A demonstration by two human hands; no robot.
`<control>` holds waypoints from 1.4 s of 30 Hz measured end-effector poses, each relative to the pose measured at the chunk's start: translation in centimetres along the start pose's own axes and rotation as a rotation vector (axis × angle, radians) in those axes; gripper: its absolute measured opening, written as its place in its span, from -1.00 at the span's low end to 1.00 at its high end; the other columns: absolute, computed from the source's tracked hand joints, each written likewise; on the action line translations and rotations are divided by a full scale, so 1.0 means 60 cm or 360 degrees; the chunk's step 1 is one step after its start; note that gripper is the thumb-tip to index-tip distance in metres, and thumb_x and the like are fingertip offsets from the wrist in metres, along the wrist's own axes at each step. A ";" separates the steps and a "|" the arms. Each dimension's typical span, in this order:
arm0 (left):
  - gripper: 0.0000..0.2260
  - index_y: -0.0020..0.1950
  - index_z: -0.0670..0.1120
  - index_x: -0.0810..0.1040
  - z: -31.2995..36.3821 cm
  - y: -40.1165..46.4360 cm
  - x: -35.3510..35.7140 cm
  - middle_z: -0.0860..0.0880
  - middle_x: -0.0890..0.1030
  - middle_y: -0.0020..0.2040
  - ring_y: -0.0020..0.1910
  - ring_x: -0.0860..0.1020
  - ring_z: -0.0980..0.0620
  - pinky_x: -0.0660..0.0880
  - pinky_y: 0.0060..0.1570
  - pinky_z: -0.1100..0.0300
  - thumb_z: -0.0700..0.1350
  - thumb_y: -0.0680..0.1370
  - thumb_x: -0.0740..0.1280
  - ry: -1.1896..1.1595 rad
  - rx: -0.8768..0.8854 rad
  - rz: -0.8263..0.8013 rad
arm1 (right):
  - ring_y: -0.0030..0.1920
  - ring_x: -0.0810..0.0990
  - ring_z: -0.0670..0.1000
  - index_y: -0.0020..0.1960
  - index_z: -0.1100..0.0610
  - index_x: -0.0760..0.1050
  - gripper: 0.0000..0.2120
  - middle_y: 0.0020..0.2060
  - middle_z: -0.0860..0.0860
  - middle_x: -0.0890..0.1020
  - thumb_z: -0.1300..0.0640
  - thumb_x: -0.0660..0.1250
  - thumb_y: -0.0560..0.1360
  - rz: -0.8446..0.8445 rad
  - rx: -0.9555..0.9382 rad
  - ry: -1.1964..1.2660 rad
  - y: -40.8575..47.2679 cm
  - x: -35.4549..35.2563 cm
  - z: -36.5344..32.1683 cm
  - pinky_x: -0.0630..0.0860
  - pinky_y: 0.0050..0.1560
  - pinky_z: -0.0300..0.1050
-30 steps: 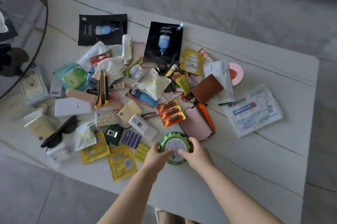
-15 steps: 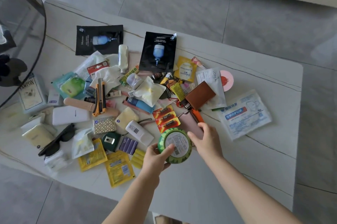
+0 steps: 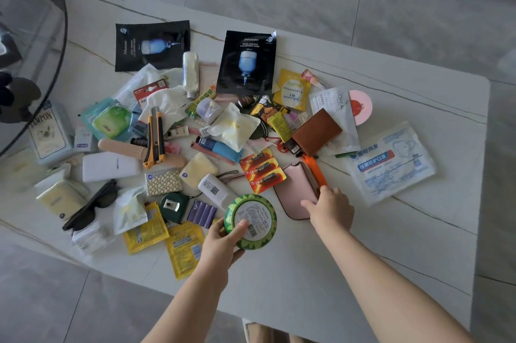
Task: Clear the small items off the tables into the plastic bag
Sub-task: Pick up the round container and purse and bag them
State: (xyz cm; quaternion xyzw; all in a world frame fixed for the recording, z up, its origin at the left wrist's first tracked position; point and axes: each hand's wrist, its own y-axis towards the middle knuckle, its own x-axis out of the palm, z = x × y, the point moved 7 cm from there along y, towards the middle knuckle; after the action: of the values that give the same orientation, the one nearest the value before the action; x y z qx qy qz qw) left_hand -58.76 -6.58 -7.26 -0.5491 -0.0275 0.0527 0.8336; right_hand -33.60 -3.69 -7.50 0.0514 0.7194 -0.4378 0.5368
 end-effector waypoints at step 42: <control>-0.75 -0.04 -0.09 0.52 0.101 0.034 0.111 -0.10 0.63 -0.11 -0.12 0.60 -0.02 0.53 -0.14 0.17 0.00 0.41 0.48 0.0234 0.0187 0.0149 | -0.12 0.54 0.00 0.04 0.07 0.51 -0.77 -0.16 -0.03 0.59 0.20 0.45 0.42 -0.0201 0.0254 0.1644 0.002 -0.020 0.125 0.42 -0.09 -0.18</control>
State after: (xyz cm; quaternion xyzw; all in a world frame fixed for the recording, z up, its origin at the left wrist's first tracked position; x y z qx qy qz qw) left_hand -52.88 0.57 -6.82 -0.5024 0.0625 0.0528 0.8608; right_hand -27.56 -8.28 -6.92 0.2579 0.8564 -0.4403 0.0791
